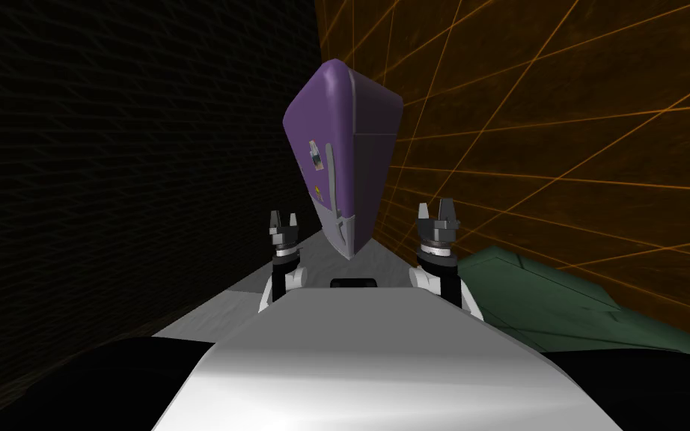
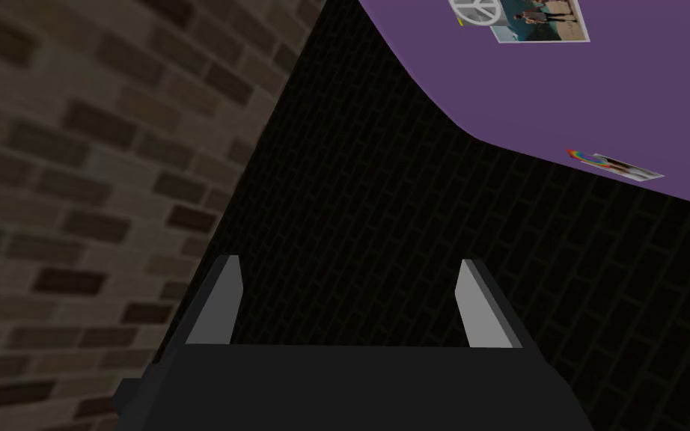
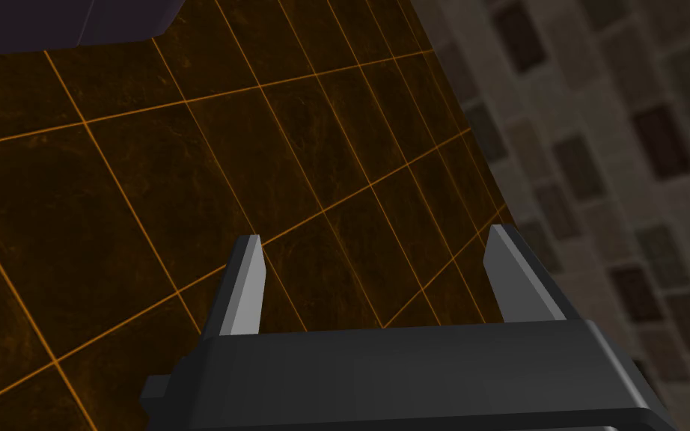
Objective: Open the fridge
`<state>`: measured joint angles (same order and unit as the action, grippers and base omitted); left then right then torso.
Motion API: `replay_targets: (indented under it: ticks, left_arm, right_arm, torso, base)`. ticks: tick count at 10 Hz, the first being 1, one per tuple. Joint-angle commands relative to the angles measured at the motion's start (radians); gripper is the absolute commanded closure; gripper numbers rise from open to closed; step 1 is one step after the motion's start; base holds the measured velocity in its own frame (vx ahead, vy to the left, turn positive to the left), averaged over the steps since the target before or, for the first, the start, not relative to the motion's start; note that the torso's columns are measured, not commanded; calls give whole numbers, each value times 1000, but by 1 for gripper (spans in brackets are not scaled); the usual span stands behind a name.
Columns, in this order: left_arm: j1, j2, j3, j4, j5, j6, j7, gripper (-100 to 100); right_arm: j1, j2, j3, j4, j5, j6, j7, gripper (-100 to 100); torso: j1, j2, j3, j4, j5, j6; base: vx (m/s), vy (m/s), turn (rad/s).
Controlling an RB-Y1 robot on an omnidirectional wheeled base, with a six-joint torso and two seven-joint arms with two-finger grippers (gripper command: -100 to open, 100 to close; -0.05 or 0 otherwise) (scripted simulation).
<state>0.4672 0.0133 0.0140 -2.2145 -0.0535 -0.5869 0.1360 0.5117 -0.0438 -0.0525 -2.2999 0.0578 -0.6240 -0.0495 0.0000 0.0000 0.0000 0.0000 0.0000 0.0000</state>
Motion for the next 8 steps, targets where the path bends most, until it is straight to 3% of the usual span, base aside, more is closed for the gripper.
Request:
replay_targets:
  ticks: [1, 8]
  left_arm:
    - [0, 0, 0, 0, 0, 0, 0, 0]
    - [0, 0, 0, 0, 0, 0, 0, 0]
  right_arm:
    - [0, 0, 0, 0, 0, 0, 0, 0]
    - [0, 0, 0, 0, 0, 0, 0, 0]
  torso:
    - [0, 40, -82, 41, 0, 0]
    - [0, 544, -1087, 544, 0, 0]
  base:
    - [0, 0, 0]
    - [0, 0, 0]
